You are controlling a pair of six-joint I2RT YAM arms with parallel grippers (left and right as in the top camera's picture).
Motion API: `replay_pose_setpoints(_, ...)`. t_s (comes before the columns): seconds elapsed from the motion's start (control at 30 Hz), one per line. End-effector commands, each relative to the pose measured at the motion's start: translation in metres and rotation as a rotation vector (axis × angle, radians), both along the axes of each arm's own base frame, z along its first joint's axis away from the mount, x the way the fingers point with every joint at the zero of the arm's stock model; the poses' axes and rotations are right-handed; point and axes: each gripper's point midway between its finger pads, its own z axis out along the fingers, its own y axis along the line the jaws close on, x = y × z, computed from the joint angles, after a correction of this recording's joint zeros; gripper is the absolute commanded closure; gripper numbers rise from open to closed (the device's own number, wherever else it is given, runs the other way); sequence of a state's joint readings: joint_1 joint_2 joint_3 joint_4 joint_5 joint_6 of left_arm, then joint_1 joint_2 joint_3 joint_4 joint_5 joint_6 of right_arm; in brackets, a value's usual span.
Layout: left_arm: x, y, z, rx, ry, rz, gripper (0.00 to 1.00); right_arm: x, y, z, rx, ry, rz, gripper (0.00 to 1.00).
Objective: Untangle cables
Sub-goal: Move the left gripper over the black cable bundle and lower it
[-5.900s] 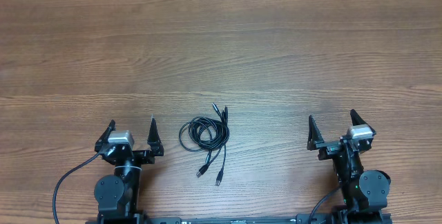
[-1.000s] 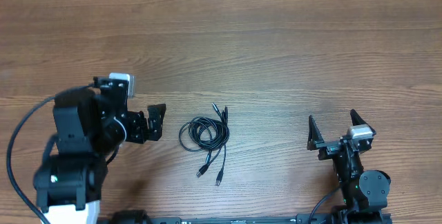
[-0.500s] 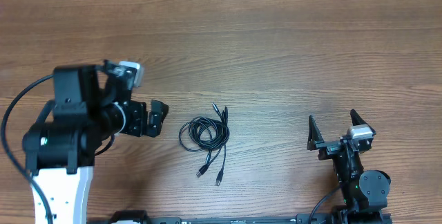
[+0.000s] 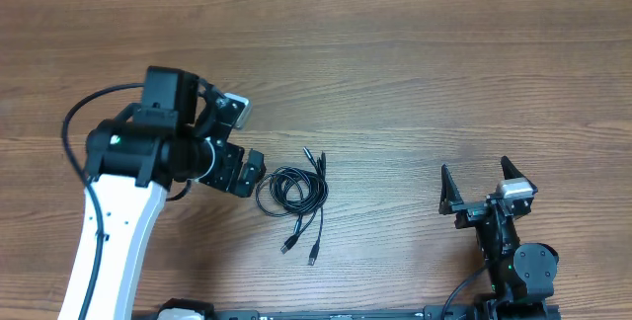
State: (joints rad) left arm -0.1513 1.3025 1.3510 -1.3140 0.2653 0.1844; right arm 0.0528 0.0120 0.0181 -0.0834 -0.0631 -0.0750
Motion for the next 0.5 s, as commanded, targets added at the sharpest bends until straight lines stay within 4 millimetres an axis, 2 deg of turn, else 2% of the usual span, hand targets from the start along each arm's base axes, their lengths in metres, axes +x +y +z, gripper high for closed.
replay_pose_setpoints(0.0, 0.007, -0.001, -0.001, 0.019, 0.004, -0.021, 0.00, 0.000, -0.002, -0.002, -0.001, -0.002, -0.010, 0.00)
replay_pose_setpoints(0.47, 0.011, -0.002, -0.029, 0.034, 0.126, -0.023, 0.00, 0.000, -0.002, -0.002, -0.001, -0.002, -0.010, 0.00)
